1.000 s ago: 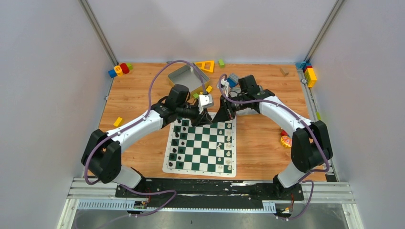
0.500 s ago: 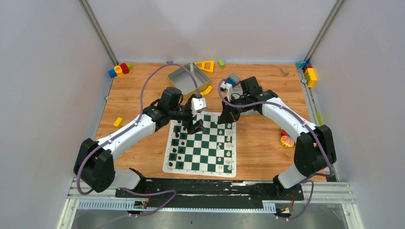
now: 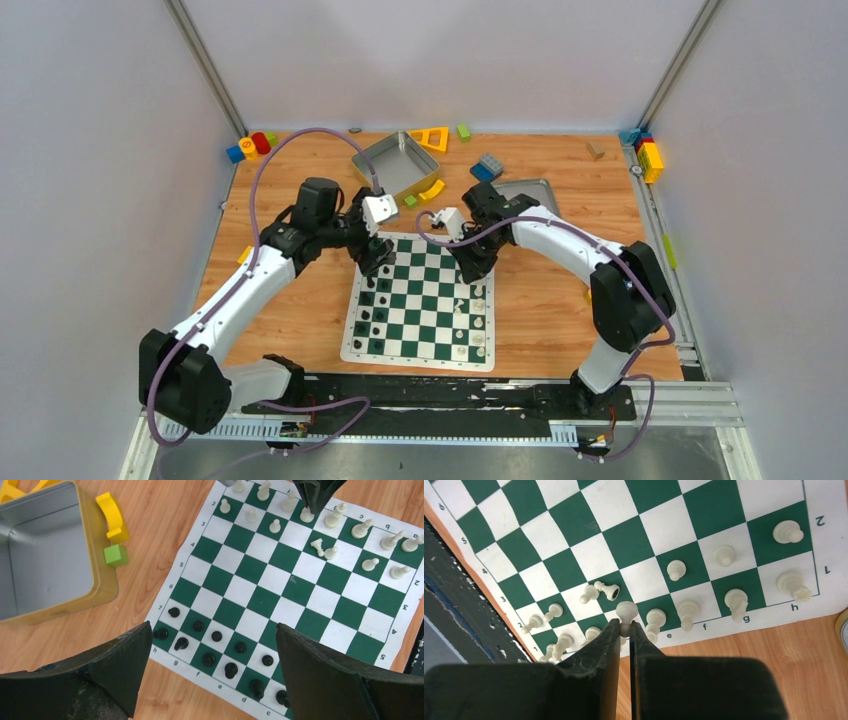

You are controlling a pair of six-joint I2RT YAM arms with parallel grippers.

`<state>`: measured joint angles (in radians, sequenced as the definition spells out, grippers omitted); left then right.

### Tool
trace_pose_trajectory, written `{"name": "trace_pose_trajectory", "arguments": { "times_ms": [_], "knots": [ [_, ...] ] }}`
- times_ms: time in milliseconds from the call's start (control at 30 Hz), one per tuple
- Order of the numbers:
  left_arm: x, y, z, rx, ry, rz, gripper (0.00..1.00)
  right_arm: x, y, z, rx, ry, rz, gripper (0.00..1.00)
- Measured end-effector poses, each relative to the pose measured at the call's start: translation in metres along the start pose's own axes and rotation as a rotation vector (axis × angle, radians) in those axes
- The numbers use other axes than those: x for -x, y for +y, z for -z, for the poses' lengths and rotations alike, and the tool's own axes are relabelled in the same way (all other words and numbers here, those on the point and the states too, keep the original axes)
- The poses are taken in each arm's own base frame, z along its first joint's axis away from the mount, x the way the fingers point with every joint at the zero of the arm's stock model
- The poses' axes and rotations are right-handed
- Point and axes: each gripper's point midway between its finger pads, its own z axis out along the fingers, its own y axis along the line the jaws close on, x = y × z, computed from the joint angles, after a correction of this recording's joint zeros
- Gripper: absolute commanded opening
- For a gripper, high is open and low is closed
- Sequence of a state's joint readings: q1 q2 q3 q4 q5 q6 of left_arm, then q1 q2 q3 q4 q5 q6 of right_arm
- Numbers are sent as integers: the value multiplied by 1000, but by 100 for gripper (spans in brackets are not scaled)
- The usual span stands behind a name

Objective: Set up the chess pieces on the board
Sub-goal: Place the chess piece on the chessboard.

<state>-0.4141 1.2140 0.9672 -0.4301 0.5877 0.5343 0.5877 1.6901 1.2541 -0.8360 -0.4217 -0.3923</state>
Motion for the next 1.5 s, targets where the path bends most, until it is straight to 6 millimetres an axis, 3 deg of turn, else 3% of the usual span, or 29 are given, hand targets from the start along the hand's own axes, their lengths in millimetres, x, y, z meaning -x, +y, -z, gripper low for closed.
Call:
{"name": "trace_pose_trajectory", "arguments": {
  "times_ms": [333, 1233, 1500],
  "knots": [
    [-3, 5, 25, 65, 20, 14, 100, -5, -4, -20, -84, 167, 74, 0],
    [-10, 0, 28, 55, 49, 24, 100, -17, -9, -47, -118, 326, 102, 4],
    [-8, 0, 30, 59, 44, 16, 100, -17, -9, -49, -122, 339, 110, 10]
  ]
}}
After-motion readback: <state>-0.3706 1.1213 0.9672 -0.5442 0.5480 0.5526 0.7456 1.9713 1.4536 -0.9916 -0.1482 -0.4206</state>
